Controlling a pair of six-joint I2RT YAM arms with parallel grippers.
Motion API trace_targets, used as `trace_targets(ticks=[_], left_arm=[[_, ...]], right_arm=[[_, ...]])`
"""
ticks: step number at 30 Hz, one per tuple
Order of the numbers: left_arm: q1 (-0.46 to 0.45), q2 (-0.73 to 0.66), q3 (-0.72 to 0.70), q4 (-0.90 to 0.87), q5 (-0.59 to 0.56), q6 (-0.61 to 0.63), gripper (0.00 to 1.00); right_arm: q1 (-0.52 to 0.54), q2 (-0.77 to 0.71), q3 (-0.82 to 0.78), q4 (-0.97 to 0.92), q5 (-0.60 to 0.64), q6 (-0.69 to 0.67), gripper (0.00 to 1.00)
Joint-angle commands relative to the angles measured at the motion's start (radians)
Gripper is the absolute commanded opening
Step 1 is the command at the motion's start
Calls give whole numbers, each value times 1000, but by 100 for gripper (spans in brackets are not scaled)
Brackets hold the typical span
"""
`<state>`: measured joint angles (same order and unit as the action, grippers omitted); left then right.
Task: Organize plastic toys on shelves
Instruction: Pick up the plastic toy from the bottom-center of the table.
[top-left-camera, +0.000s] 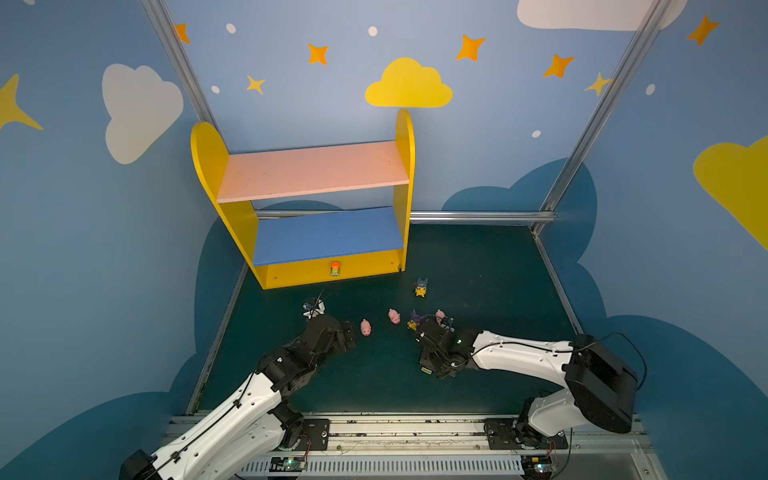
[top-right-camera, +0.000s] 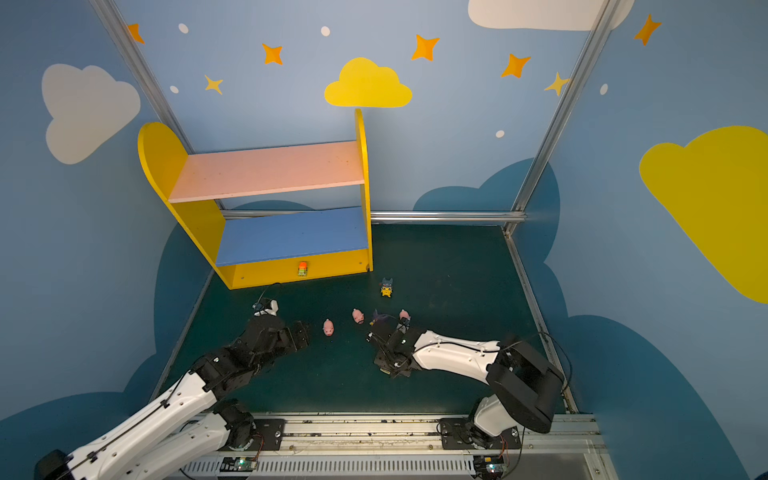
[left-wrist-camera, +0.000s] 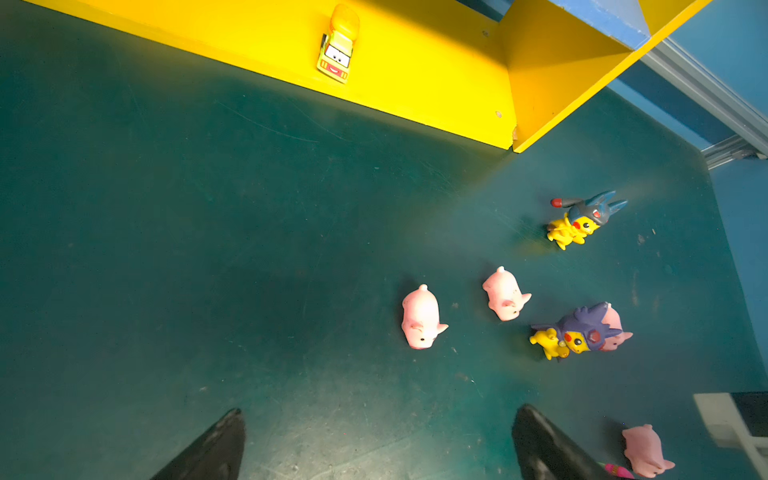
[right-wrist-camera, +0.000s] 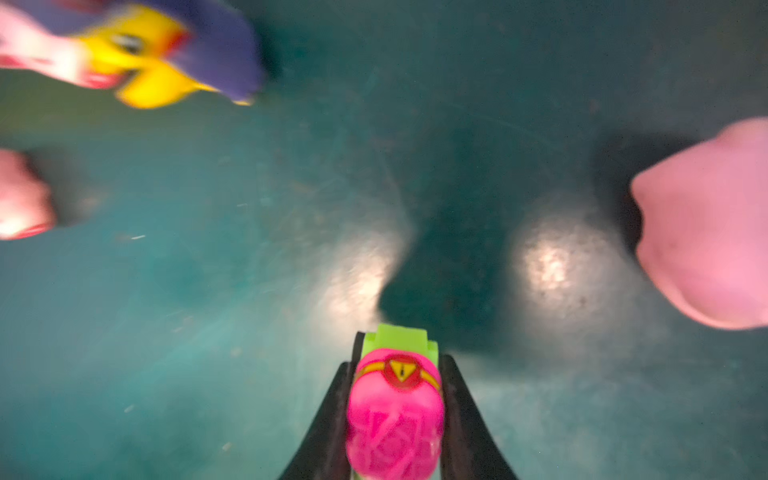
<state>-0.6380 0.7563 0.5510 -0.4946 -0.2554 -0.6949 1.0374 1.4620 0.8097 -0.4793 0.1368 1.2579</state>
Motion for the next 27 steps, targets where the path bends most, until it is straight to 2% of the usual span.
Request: trace_targets(ticks=[1,6,11,17,27], left_arm=[[8,-14,6,-43,-15,-2,100],[11,-38,1,-74,-33,-27,100],[15,-69,21,-129,-54,-40,100],[23,-132,57,-208,-102,-59,100],[34,-172,126,-309,-142,-88,100]], right_arm=[[-2,-47,65,-9,2,-42,19],[-10,-74,78,159,-22,-113,20],[-68,-6,124,322,-136,-181,20],[-146,161,212,486,-307,-217,19],[-268,447,363,755,-493,-199,19]])
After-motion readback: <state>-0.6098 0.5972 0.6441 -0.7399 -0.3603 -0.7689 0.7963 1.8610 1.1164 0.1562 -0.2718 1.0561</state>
